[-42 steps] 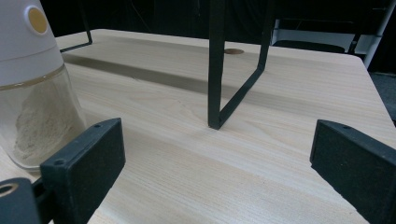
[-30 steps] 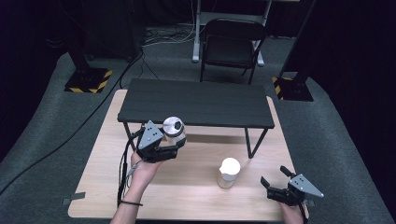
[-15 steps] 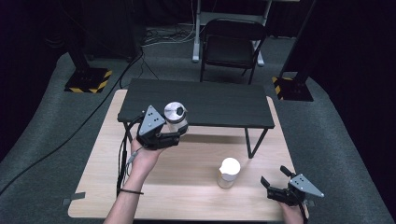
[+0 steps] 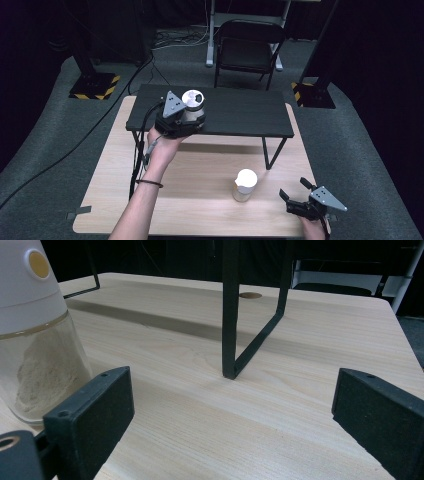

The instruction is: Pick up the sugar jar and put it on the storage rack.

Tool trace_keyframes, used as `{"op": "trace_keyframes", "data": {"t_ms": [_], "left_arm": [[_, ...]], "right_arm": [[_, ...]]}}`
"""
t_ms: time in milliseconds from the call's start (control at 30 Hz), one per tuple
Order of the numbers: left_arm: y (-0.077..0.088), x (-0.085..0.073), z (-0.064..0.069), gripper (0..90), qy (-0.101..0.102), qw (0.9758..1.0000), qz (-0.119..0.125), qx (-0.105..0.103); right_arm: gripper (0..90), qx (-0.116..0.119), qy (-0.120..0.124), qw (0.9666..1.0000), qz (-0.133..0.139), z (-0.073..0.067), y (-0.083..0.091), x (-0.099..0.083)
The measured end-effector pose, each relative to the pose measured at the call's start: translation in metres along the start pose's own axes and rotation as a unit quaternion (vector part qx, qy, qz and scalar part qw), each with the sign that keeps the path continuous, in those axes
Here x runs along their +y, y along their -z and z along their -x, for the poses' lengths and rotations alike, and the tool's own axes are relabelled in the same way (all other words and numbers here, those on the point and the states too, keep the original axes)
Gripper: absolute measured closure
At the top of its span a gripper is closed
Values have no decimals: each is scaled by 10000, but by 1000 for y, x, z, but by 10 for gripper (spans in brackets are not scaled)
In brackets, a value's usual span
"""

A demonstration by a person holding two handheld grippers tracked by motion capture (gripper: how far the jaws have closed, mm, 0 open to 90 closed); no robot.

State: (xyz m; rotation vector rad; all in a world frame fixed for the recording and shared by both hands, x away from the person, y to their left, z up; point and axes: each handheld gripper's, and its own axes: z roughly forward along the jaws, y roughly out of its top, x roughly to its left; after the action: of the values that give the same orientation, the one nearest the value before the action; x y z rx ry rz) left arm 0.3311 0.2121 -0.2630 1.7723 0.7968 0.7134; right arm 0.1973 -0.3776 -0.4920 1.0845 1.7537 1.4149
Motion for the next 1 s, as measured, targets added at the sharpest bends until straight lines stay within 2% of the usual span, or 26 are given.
{"op": "trace_keyframes", "data": {"t_ms": [333, 467, 533, 633, 800, 867, 1000], "left_arm": [[-24, 9, -1, 307, 248, 9990, -231, 282], [-29, 11, -5, 306, 332, 9984, -379, 255], [-30, 10, -6, 306, 421, 9981, -374, 246], [-31, 9, -7, 303, 427, 9982, -351, 227], [-27, 7, -5, 217, 461, 9984, -219, 226], [-26, 9, -4, 165, 382, 9987, -266, 230], [-22, 7, -6, 103, 390, 9986, -287, 189]], "right_arm": [[21, 1, -23, 10000, 19, 1, 0, -1], [21, -6, -36, 10000, 32, 1, 1, -1], [21, -5, -33, 10000, 28, 1, 1, -1], [21, -6, -38, 10000, 20, 1, 1, -1], [22, -7, -27, 10000, 18, 1, 1, -1], [21, -8, -30, 10000, 16, 1, 0, -1], [22, -2, -27, 10000, 2, 1, 0, 0]]}}
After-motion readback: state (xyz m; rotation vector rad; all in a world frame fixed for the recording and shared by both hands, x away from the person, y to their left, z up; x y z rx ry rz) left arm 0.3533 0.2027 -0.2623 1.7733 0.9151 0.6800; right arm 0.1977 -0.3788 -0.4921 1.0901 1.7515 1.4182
